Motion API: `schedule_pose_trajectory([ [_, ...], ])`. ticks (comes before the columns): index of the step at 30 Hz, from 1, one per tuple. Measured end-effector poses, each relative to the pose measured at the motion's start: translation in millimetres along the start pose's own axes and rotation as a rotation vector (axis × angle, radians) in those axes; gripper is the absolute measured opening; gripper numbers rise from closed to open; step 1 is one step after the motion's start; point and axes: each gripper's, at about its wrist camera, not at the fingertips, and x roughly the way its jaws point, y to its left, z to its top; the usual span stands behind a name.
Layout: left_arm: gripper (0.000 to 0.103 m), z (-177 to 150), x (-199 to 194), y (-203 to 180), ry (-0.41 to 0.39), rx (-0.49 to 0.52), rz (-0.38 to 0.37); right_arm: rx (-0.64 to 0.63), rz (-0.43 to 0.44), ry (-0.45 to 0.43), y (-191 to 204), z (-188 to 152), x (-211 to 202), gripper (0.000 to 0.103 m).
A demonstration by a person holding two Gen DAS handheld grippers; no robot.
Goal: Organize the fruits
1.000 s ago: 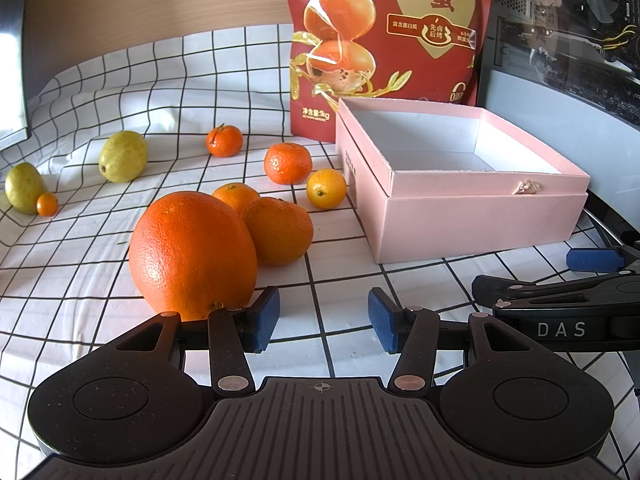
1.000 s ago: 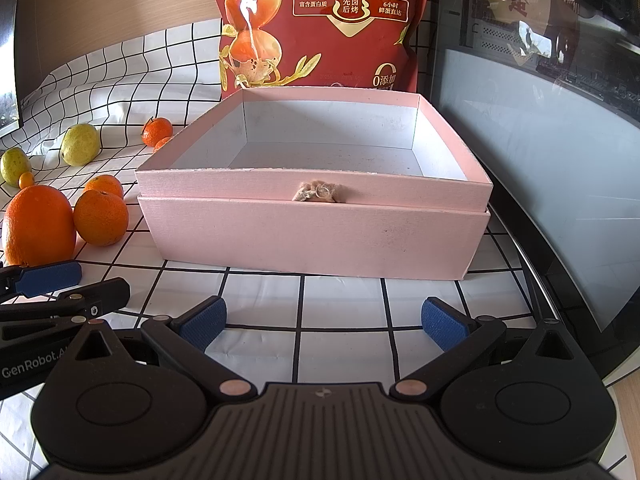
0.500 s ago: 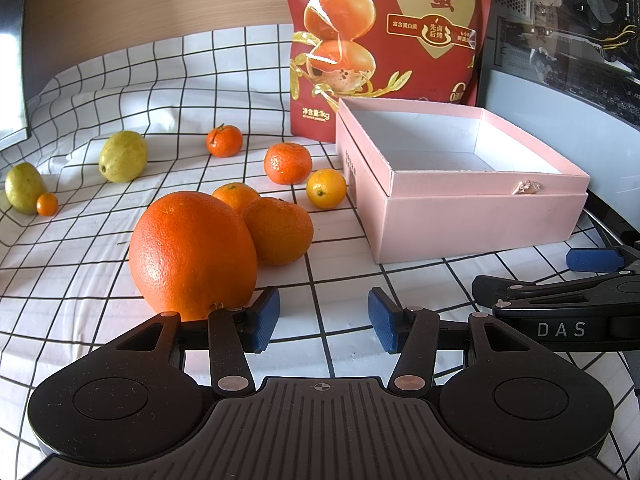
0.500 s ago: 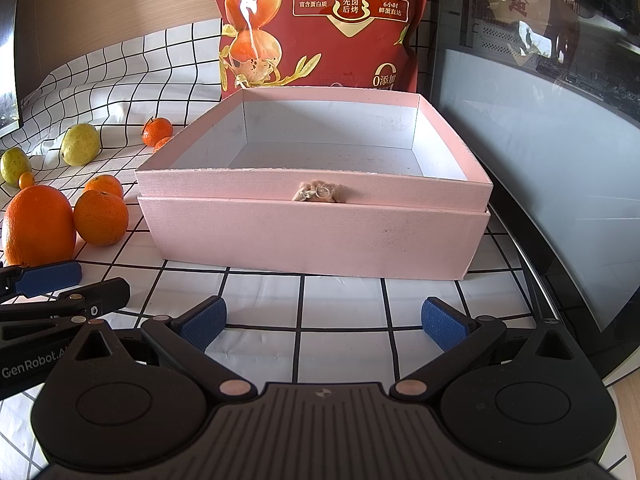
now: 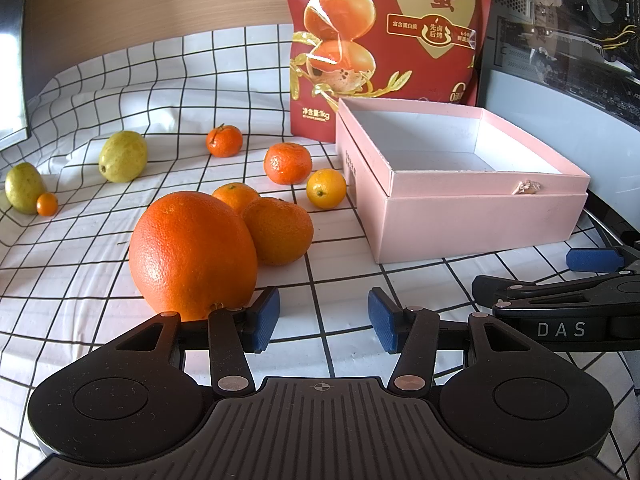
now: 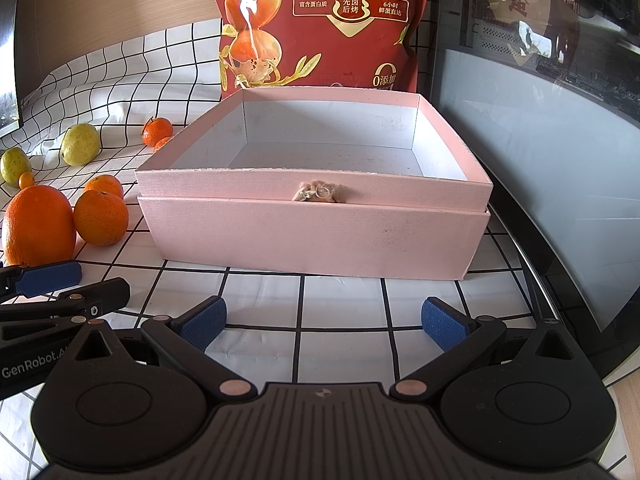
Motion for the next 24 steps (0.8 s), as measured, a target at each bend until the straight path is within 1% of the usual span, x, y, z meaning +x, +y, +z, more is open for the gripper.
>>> schedule_pose_trajectory([
  [16, 0.056, 0.2, 0.3, -1.1, -0.001, 0.009, 0.005, 0.001, 0.0, 0.0, 0.1, -0.4, 0.2, 0.103],
  [17, 0.055, 0.1, 0.4, 0.3, 0.0, 0.002, -0.002, 0.001, 0.0, 0.0, 0.1, -0.4, 0.2, 0.103],
  [19, 0.057, -0.1, 0.6, 6.4, -0.005, -0.032, -0.043, -0.009, 0.012, 0.011, -0.2, 0.7, 0.0, 0.103],
  [21, 0.057, -1.4, -1.0, 14.2, -0.013, -0.069, -0.091, -0.017, 0.022, 0.045, -0.4, 3.8, -0.9, 0.103],
  [24, 0.054, -3.6, -5.8, 20.2, -0.018, -0.072, -0.148, -0.007, 0.012, 0.086, 1.1, 9.9, -2.8, 0.103],
])
